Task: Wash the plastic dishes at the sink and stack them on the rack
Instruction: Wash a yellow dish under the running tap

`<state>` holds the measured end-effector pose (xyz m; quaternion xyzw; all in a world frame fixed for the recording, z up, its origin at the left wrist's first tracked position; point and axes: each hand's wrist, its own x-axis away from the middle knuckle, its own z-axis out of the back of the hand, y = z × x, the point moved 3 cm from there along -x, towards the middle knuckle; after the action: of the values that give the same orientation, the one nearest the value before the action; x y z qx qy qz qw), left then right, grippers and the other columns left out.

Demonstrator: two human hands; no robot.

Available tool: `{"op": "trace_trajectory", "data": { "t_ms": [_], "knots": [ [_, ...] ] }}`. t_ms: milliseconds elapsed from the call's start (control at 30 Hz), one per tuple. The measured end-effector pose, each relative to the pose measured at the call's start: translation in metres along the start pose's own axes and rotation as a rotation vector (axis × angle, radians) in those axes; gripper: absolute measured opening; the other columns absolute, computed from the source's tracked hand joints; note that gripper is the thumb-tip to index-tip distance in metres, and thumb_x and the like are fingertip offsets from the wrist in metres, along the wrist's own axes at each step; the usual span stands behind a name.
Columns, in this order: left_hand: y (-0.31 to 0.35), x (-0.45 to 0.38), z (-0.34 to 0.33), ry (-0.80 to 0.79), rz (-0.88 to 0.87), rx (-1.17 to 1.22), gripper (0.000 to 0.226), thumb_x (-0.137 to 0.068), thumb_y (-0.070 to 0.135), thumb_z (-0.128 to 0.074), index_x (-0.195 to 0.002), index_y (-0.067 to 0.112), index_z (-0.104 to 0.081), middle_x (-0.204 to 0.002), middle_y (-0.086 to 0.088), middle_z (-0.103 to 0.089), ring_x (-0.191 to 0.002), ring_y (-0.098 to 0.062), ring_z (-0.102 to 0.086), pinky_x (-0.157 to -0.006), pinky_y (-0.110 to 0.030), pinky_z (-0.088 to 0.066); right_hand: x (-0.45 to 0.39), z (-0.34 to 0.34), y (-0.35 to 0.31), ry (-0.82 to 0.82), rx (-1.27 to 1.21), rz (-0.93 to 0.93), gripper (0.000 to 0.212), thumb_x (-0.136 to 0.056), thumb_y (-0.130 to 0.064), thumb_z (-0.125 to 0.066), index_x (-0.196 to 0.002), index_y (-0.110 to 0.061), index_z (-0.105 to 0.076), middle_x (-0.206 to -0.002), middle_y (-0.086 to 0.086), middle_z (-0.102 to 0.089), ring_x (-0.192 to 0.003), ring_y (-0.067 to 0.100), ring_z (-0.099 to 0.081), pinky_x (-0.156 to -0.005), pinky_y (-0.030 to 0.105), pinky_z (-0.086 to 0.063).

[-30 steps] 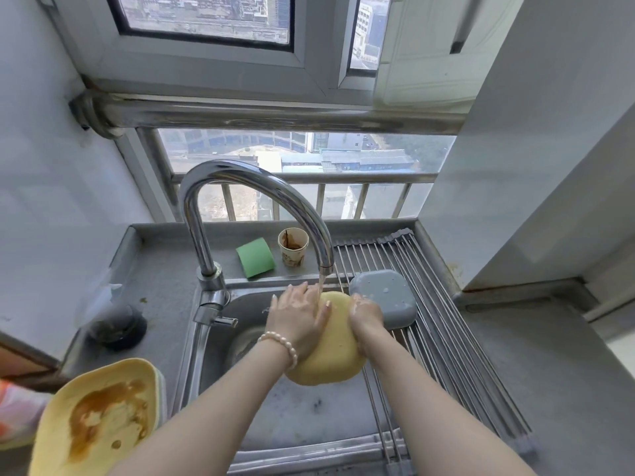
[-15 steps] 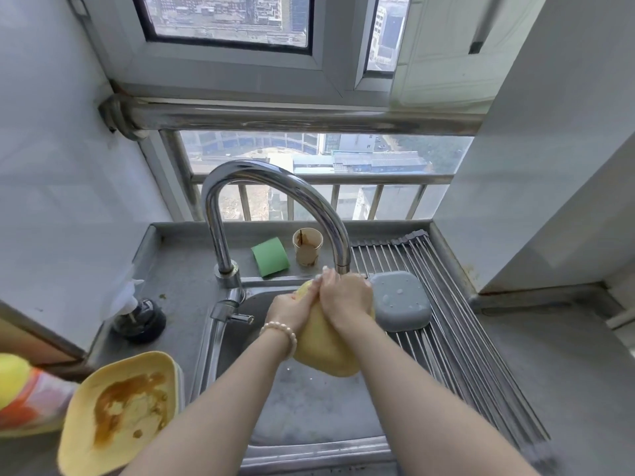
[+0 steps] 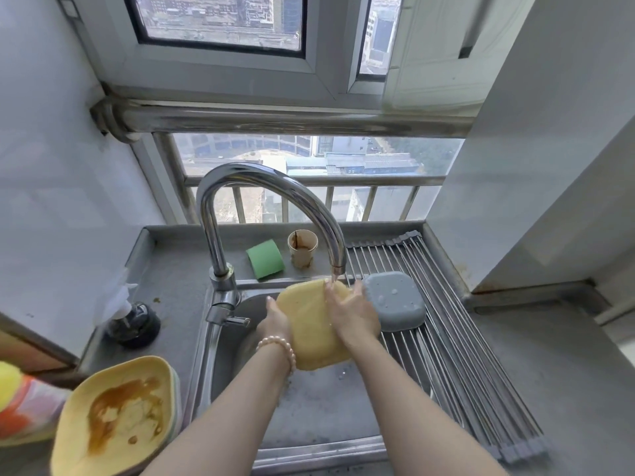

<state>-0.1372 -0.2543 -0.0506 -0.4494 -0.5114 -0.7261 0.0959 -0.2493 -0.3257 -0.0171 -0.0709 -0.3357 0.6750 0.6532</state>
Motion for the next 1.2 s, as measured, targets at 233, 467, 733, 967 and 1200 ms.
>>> {"op": "trace_trajectory", "data": {
  "t_ms": [233, 467, 733, 967, 1200],
  "knots": [
    [-0.013, -0.022, 0.0, -0.283, 0.214, 0.012, 0.05, -0.082, 0.053, -0.045, -0.104, 0.014, -0.067, -0.106, -0.009, -0.071, -0.096, -0.028, -0.064, -0.087, -0.044, -0.051, -0.016, 0.017, 0.009, -0.077, -0.352, -0.038, 0.051, -0.105, -0.032, -0.023, -0.128, 0.002, -0.054, -0.128, 0.022, -0.056, -0.119, 0.034, -0.049, -0.098, 0.034, -0.036],
    [0.005, 0.008, 0.011, -0.829, 0.478, 0.075, 0.058, -0.085, 0.04, -0.048, -0.127, 0.0, -0.051, -0.132, -0.032, -0.047, -0.124, -0.055, -0.037, -0.083, -0.073, -0.039, -0.001, 0.029, 0.0, 0.069, -0.426, 0.455, 0.04, -0.069, -0.048, -0.036, -0.042, -0.019, -0.029, -0.042, -0.008, -0.029, -0.047, 0.008, -0.03, -0.051, 0.027, -0.026],
    [-0.004, -0.003, 0.011, -0.682, 0.188, 0.218, 0.048, -0.085, -0.015, -0.026, -0.122, -0.004, -0.053, -0.097, -0.024, -0.066, -0.089, -0.04, -0.059, -0.07, -0.048, -0.055, 0.008, 0.017, 0.026, -0.419, 0.367, 0.517, 0.043, -0.087, -0.038, -0.042, -0.116, -0.012, -0.061, -0.128, 0.009, -0.057, -0.118, 0.024, -0.051, -0.094, 0.03, -0.038],
    [-0.015, 0.005, -0.006, -0.616, 0.005, 0.453, 0.038, -0.093, -0.012, -0.031, -0.115, 0.004, -0.058, -0.091, -0.016, -0.072, -0.083, -0.03, -0.068, -0.07, -0.04, -0.054, 0.016, -0.028, 0.003, -0.23, 0.711, 0.323, 0.076, -0.098, -0.056, -0.015, -0.148, -0.008, 0.018, -0.153, 0.012, 0.031, -0.141, 0.035, 0.027, -0.114, 0.048, 0.016],
    [-0.013, 0.002, -0.005, -0.821, 0.097, 0.641, 0.059, -0.084, 0.046, -0.051, -0.128, 0.007, -0.056, -0.127, -0.017, -0.06, -0.118, -0.036, -0.057, -0.102, -0.054, -0.041, 0.028, -0.043, -0.023, -0.335, 0.557, 0.702, 0.071, -0.098, -0.034, -0.026, -0.15, -0.007, 0.013, -0.157, 0.011, 0.021, -0.143, 0.019, 0.024, -0.116, 0.038, 0.018]
  ]
}}
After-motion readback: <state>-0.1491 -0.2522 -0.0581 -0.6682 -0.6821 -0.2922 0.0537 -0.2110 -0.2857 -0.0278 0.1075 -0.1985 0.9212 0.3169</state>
